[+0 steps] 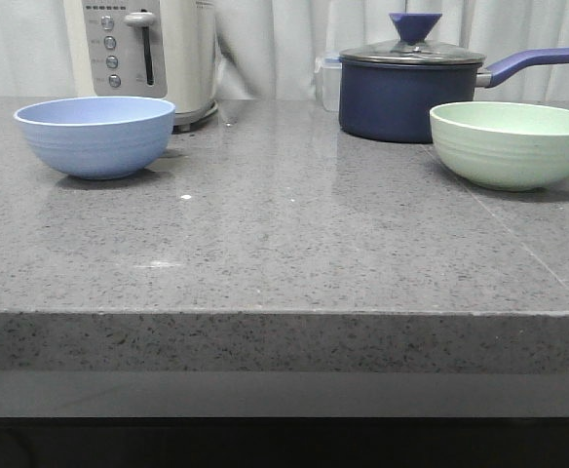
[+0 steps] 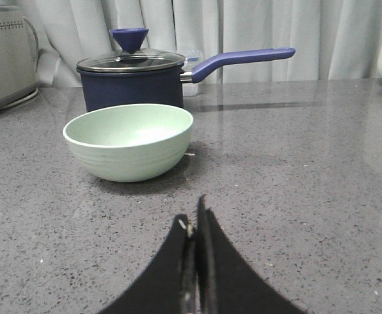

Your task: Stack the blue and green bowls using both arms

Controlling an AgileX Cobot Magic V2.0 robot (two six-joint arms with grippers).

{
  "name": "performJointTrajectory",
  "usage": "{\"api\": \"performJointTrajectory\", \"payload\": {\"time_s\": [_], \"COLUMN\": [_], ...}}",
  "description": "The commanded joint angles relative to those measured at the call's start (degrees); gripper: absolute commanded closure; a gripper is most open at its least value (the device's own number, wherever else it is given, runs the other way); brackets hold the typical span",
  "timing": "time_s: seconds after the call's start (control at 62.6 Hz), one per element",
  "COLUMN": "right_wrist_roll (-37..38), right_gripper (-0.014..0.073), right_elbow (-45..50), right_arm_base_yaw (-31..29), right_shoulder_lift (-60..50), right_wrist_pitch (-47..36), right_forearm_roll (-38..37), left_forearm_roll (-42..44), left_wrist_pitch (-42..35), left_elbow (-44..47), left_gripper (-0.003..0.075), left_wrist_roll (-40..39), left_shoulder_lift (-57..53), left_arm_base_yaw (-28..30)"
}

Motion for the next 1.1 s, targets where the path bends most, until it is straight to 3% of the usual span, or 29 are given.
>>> {"api": "performJointTrajectory", "payload": {"time_s": [0.0, 0.671, 0.895, 0.991, 1.087], "right_wrist_roll": [-0.13, -0.13, -0.13, -0.13, -0.13], "right_gripper": [0.0648, 0.0648, 0.0648, 0.0648, 0.0648], "right_elbow": [-0.93, -0.93, -0.93, -2.28, -7.16], "right_arm_base_yaw": [-0.23, -0.23, -0.23, -0.23, -0.23], "right_shoulder_lift": [-1.11, -1.11, -1.11, -1.11, -1.11], "right_wrist_pitch": [-4.79, -4.79, -8.61, -9.46, -5.97], "right_forearm_roll": [-0.74, -0.74, -0.74, -0.74, -0.74], "left_forearm_roll": [-0.44, -0.44, -0.08, -0.08, -0.31], "left_wrist_pitch": [-4.50, -4.50, -5.90, -6.19, -1.66], "left_elbow": [0.23, 0.23, 0.23, -1.50, -7.04], "left_gripper": [0.0740, 0.0740, 0.0740, 0.0740, 0.0740], "left_wrist_roll": [-0.38, -0.38, -0.38, -0.38, -0.46], "left_shoulder_lift": [-0.93, -0.93, -0.93, -0.93, -0.82], "left_arm_base_yaw": [0.12, 0.12, 0.12, 0.12, 0.12]}}
